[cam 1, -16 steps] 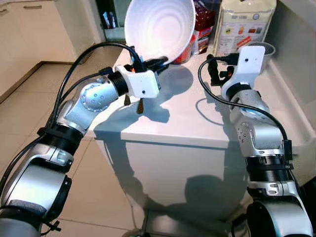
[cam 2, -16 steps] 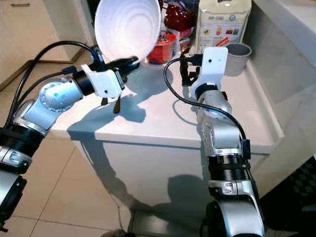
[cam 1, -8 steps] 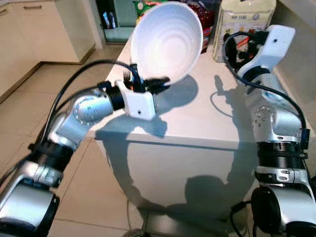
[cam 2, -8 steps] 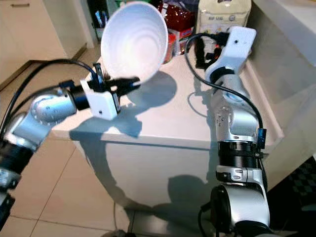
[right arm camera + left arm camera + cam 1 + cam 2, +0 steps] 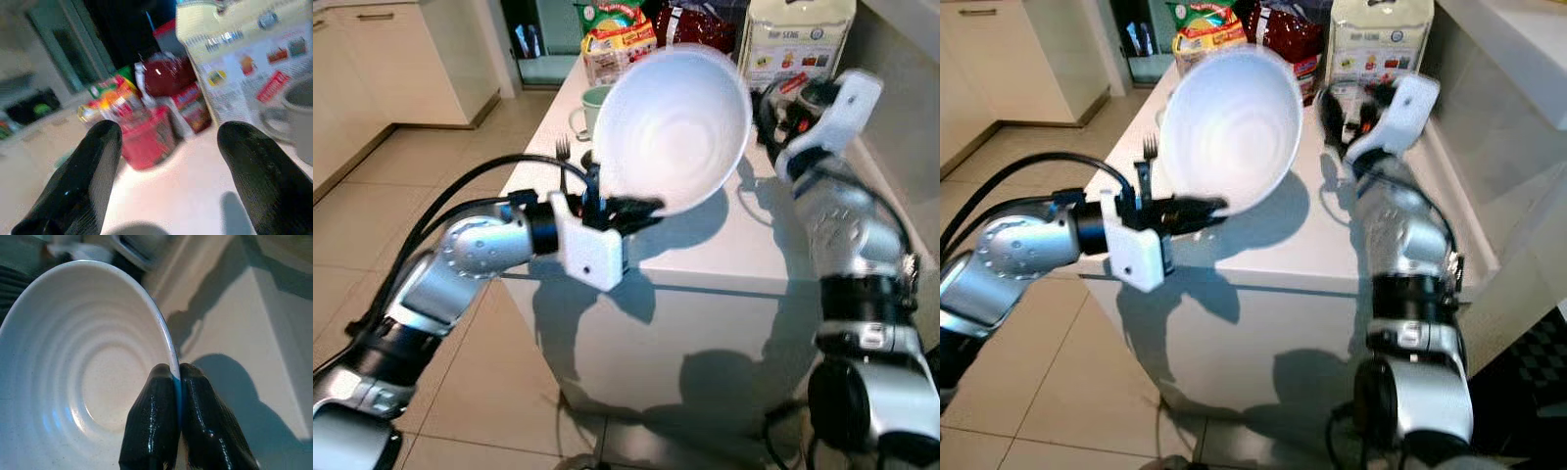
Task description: Setting the table
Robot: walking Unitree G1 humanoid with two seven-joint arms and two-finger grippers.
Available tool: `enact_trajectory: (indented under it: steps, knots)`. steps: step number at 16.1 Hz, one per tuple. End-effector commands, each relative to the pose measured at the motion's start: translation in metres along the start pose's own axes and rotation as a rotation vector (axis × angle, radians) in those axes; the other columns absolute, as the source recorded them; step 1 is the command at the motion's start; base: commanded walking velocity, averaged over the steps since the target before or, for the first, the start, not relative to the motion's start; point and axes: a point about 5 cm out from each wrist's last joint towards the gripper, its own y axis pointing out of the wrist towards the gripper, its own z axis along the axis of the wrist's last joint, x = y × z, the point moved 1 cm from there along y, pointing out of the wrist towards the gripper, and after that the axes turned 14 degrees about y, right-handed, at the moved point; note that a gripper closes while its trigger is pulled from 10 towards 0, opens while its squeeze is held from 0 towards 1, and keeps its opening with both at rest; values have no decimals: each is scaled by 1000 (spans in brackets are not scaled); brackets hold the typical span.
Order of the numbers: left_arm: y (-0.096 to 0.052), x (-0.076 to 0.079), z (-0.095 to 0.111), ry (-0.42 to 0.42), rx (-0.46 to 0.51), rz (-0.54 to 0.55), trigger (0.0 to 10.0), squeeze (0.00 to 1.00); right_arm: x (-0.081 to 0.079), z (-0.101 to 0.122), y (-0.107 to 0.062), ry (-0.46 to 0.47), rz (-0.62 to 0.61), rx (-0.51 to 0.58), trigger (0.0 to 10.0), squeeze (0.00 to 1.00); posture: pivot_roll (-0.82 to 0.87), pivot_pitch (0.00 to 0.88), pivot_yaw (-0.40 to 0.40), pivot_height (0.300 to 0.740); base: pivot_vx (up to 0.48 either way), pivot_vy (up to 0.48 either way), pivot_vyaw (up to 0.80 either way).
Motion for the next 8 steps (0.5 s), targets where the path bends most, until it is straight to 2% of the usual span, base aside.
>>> enact_trajectory:
  steps: [1,2,3,5,8]
  knots:
    - [-1,-2,4,16,12,-3,0,0,-11,5,2,61,49,-2,10000,0,104,0,58,740,0,0,0]
    - [-1,-1,5,14,10,-9,0,0,-14,7,3,103,69,-6,10000,0,104,0,56,740,0,0,0]
    - [-1,5,3,6,-1,-30,0,0,-29,16,3,197,144,-16,10000,0,103,0,54,740,0,0,0]
    - [-1,11,0,-1,-13,-52,0,0,-42,25,1,252,213,-21,10000,0,100,0,51,740,0,0,0]
    - [-2,22,-5,9,-24,-102,0,0,-52,23,-7,192,280,-80,10000,0,94,0,56,740,0,0,0]
